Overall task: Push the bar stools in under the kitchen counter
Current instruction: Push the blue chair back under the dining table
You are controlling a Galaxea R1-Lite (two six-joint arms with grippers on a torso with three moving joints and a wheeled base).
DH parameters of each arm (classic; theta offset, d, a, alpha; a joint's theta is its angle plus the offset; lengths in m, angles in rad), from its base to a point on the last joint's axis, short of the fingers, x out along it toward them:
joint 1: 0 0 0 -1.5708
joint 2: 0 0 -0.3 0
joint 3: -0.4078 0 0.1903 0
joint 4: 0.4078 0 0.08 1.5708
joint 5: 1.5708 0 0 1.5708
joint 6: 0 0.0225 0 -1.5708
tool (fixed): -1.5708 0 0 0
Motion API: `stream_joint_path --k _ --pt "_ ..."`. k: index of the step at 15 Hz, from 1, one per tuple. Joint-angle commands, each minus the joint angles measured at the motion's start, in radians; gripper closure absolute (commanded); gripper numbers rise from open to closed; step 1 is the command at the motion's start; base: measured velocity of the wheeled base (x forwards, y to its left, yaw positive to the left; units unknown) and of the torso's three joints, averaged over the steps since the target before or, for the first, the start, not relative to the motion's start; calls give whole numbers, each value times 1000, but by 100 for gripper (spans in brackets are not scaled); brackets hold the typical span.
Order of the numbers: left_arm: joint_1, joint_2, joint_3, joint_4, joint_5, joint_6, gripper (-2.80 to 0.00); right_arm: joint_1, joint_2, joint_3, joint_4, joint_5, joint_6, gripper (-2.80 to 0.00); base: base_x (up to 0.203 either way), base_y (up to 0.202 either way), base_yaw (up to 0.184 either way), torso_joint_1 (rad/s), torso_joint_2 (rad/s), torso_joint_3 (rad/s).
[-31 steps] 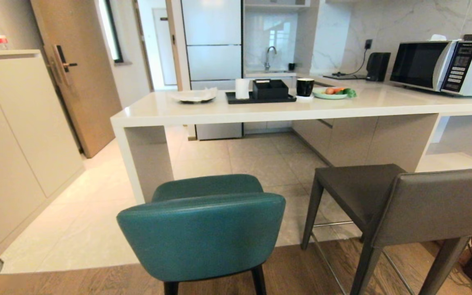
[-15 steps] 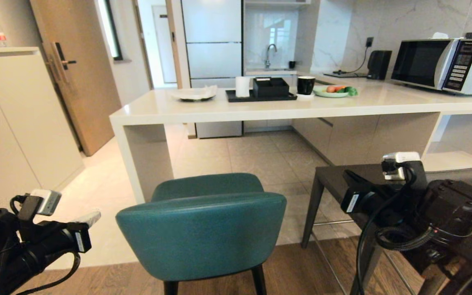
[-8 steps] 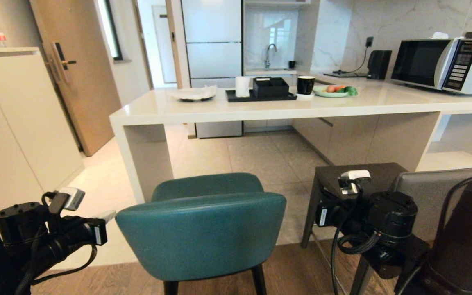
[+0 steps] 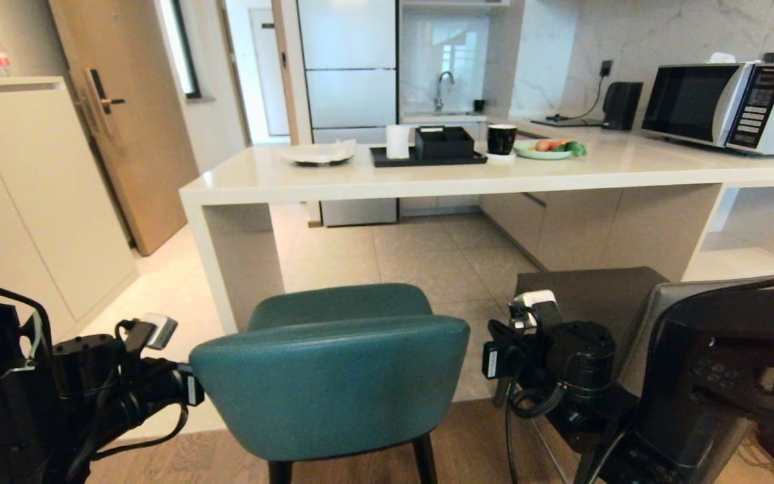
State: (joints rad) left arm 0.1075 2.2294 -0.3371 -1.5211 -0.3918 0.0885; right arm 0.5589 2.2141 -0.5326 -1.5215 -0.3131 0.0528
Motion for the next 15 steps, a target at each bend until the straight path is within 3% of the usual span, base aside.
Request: stream_joint_path --k 1,6,15 --pt "-13 -4 -8 -9 -1 0 0 10 46 -46 -8 -1 -3 0 0 0 0 0 0 0" --pt "-81 1 -22 -9 131 -1 0 15 50 -58 -8 -1 -5 0 0 0 0 0 0 0" --pt "-81 -2 -22 -9 131 -1 0 18 57 -64 -8 -3 -15 0 0 0 0 0 0 0"
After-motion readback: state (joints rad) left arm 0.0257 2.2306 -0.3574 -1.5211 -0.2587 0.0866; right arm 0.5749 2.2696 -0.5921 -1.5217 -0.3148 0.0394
